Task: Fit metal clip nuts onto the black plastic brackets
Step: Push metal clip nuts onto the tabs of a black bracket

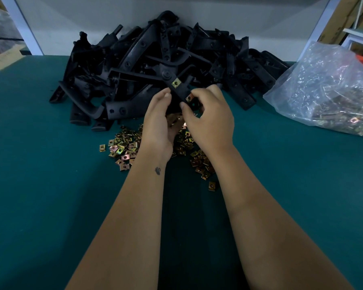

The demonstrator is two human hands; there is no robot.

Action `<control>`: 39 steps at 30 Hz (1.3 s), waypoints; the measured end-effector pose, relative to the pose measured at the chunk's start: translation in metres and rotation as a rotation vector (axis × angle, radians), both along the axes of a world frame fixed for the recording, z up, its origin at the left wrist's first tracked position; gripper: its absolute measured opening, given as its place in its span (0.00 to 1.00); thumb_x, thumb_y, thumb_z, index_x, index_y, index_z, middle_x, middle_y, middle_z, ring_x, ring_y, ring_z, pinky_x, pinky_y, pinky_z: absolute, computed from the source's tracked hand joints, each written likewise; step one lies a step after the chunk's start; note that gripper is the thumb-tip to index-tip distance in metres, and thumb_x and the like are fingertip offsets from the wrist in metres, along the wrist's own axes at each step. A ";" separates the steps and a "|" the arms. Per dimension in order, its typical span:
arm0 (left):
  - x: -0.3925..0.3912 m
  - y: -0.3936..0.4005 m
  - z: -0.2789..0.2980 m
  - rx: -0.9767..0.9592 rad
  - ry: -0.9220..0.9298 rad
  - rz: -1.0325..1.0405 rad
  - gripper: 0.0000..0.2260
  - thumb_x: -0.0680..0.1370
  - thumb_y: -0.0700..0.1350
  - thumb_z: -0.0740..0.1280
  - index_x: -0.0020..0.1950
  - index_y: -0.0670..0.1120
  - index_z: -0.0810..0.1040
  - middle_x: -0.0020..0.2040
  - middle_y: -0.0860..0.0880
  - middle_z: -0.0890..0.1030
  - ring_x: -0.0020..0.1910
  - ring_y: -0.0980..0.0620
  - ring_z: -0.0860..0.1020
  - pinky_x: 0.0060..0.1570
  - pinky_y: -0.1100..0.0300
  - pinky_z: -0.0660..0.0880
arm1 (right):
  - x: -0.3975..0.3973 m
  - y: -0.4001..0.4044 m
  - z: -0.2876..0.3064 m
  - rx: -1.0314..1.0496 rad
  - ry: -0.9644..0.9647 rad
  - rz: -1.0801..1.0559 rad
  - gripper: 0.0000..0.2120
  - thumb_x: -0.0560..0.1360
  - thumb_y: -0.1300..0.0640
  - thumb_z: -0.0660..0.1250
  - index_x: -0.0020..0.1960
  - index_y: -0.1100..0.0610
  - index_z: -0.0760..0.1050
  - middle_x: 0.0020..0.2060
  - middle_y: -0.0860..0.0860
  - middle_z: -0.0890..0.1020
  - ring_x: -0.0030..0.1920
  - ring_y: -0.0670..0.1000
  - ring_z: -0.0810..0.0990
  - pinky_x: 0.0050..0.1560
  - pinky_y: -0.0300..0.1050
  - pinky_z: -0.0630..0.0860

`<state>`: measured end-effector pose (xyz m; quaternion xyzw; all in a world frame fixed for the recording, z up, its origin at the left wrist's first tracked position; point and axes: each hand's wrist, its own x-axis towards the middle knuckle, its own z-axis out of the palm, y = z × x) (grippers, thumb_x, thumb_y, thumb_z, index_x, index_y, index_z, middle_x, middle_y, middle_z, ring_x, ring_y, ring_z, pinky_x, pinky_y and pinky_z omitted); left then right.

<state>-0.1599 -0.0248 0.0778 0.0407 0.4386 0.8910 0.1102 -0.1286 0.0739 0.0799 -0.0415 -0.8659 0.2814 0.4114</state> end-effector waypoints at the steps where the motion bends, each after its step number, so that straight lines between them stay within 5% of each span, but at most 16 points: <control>1: 0.000 0.000 0.000 -0.004 0.012 0.008 0.07 0.83 0.42 0.63 0.53 0.50 0.81 0.51 0.49 0.84 0.49 0.51 0.81 0.49 0.56 0.80 | 0.000 0.000 0.000 -0.004 -0.008 0.009 0.13 0.75 0.51 0.69 0.56 0.55 0.79 0.49 0.48 0.76 0.49 0.48 0.76 0.42 0.48 0.77; 4: 0.000 0.001 0.000 -0.042 0.071 0.008 0.08 0.82 0.39 0.63 0.56 0.47 0.80 0.52 0.47 0.83 0.50 0.51 0.80 0.55 0.53 0.78 | 0.001 -0.002 0.003 -0.020 0.026 0.036 0.19 0.75 0.50 0.69 0.64 0.55 0.76 0.55 0.50 0.75 0.56 0.50 0.76 0.48 0.48 0.77; 12: 0.004 0.000 0.003 -0.087 0.057 -0.010 0.07 0.82 0.39 0.64 0.55 0.47 0.81 0.50 0.46 0.83 0.52 0.48 0.79 0.61 0.46 0.76 | 0.004 -0.003 0.004 0.018 0.052 0.056 0.18 0.75 0.53 0.68 0.65 0.51 0.77 0.50 0.49 0.75 0.49 0.48 0.76 0.44 0.48 0.78; 18: 0.001 0.001 0.002 -0.127 0.039 0.009 0.08 0.82 0.40 0.65 0.58 0.46 0.81 0.51 0.47 0.83 0.49 0.51 0.80 0.54 0.53 0.79 | 0.006 -0.001 0.005 -0.013 0.041 0.082 0.19 0.75 0.54 0.68 0.65 0.51 0.75 0.49 0.49 0.76 0.47 0.47 0.77 0.43 0.49 0.78; 23: 0.000 0.001 0.000 -0.056 0.021 0.065 0.08 0.80 0.37 0.66 0.50 0.46 0.83 0.44 0.50 0.86 0.42 0.54 0.84 0.42 0.61 0.80 | 0.005 0.001 0.003 -0.064 0.042 0.063 0.18 0.76 0.51 0.69 0.65 0.49 0.75 0.49 0.46 0.77 0.46 0.44 0.76 0.43 0.41 0.75; 29: -0.004 -0.001 -0.001 0.124 -0.092 0.057 0.08 0.80 0.34 0.65 0.54 0.42 0.81 0.43 0.44 0.86 0.44 0.49 0.86 0.43 0.62 0.81 | 0.001 0.005 0.006 -0.374 -0.048 0.098 0.12 0.73 0.53 0.73 0.55 0.51 0.80 0.48 0.44 0.78 0.46 0.40 0.76 0.46 0.30 0.71; 36: 0.007 0.004 0.001 -0.139 0.088 0.052 0.15 0.80 0.32 0.63 0.50 0.50 0.85 0.50 0.48 0.86 0.49 0.53 0.84 0.52 0.58 0.80 | 0.002 0.006 0.013 -0.715 -0.112 0.284 0.01 0.74 0.60 0.73 0.45 0.57 0.83 0.37 0.47 0.82 0.40 0.41 0.79 0.44 0.36 0.77; 39: 0.013 0.008 0.003 -0.276 0.224 0.067 0.16 0.79 0.32 0.64 0.50 0.51 0.85 0.49 0.54 0.86 0.51 0.57 0.83 0.53 0.63 0.78 | 0.005 0.008 0.013 -0.848 -0.098 0.289 0.04 0.75 0.62 0.71 0.45 0.55 0.83 0.37 0.47 0.83 0.40 0.43 0.81 0.44 0.39 0.78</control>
